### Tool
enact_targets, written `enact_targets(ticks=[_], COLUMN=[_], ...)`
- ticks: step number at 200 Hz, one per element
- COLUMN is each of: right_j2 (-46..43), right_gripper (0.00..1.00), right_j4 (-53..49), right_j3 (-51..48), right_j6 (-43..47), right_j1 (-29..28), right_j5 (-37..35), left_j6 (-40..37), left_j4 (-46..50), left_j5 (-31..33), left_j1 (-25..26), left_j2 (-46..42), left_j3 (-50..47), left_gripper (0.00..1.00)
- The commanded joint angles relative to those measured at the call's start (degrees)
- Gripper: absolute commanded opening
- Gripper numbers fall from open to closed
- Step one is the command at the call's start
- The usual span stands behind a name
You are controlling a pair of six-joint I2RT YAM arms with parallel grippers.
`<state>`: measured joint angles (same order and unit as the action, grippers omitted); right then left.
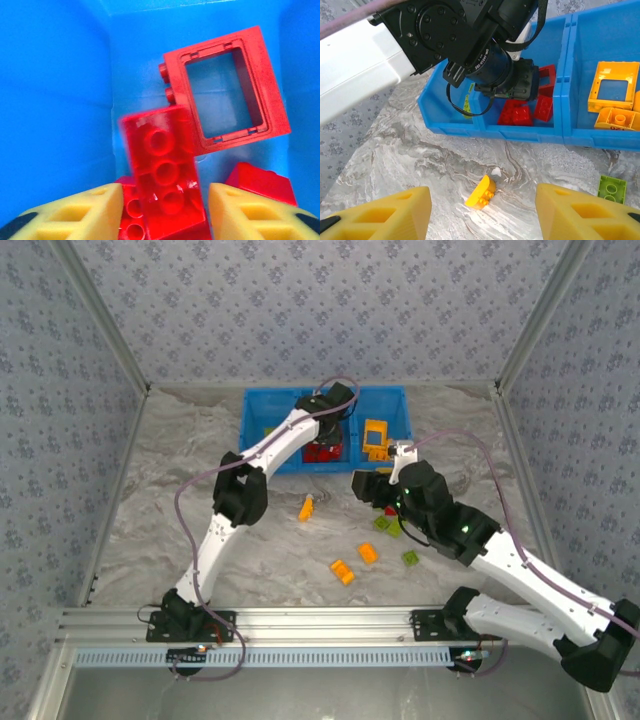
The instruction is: Sort the legos into containers by color
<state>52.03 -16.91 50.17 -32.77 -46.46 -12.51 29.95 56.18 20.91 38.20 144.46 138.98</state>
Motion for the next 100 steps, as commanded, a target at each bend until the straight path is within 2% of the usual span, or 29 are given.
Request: enact_targets(ticks=[1, 28, 65, 100], right_j2=[-1.2, -1.6, -1.5, 2.8], right_gripper=[0.60, 0.60, 0.60, 0.57], right_j4=[-1.8, -2.6, -4.2, -5.9], right_j3=[-1.0, -1.7, -2.1, -0.4], right_j6=[-0.9, -0.8, -0.6, -2.2], right_j1=[0.3, 0.4, 0.2, -2.0], right_j5=[0.7, 0.8, -0.3, -2.9], left_j6=[0.0, -1.4, -2.0, -1.4], left_j4=[2.8, 2.8, 3.9, -0.5], left_j5=[1.5, 2.2, 6.1, 9.7], left_j1=[0.1, 1.2, 3.1, 5.2], left_j2=[0.0, -2.7, -8.8, -22.4], left_j3=[3.2, 3.9, 3.4, -6.3], left_gripper=[0.53, 0.54, 0.50, 0.49])
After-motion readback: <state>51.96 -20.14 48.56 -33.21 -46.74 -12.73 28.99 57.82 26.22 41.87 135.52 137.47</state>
